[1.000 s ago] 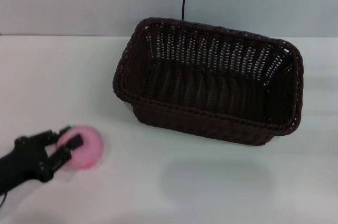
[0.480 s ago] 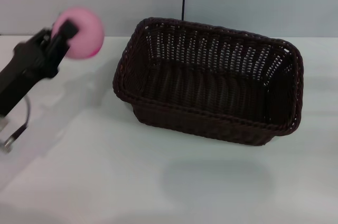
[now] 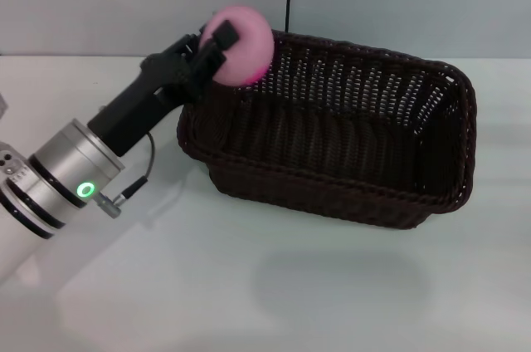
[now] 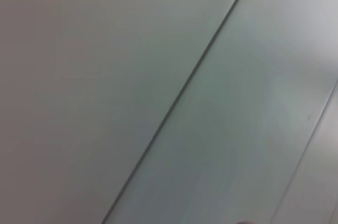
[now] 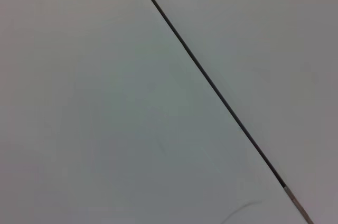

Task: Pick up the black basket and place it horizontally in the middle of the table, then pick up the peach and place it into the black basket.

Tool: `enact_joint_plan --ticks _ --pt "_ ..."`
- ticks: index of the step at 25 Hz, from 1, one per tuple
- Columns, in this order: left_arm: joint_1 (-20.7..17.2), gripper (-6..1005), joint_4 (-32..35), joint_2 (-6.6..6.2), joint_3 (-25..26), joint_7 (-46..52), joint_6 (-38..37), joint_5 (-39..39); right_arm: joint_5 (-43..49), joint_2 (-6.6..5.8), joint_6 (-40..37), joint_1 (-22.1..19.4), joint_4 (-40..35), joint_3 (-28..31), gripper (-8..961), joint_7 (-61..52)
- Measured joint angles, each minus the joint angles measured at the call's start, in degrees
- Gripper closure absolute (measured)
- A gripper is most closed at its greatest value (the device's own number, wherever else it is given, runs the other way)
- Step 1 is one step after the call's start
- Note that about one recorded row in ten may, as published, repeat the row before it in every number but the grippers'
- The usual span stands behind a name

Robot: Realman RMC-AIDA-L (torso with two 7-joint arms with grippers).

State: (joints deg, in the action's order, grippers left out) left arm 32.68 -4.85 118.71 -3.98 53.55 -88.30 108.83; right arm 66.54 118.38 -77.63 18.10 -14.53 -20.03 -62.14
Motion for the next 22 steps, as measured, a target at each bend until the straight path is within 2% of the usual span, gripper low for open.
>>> enact_joint_plan --ticks 6,12,20,22 --pt "0.1 804 -0.3 -0.05 0.0 0.0 0.5 1.3 -0.3 -0.16 0.0 0.0 -0.2 0.6 495 0.0" --pt "0.0 356 -0.4 -0.06 0.0 0.7 0.4 1.3 -0.4 -0.29 0.2 -0.1 -0.1 0.6 495 0.0" --pt "-0.2 313 -0.9 -0.24 0.5 1.2 -1.2 1.3 -0.4 -0.26 0.3 0.0 -0.1 0.6 495 0.5" --pt "-1.6 303 0.0 -0.40 2.5 1.2 -4.9 0.9 -0.6 -0.26 0.3 -0.1 -0.1 0.7 495 0.6"
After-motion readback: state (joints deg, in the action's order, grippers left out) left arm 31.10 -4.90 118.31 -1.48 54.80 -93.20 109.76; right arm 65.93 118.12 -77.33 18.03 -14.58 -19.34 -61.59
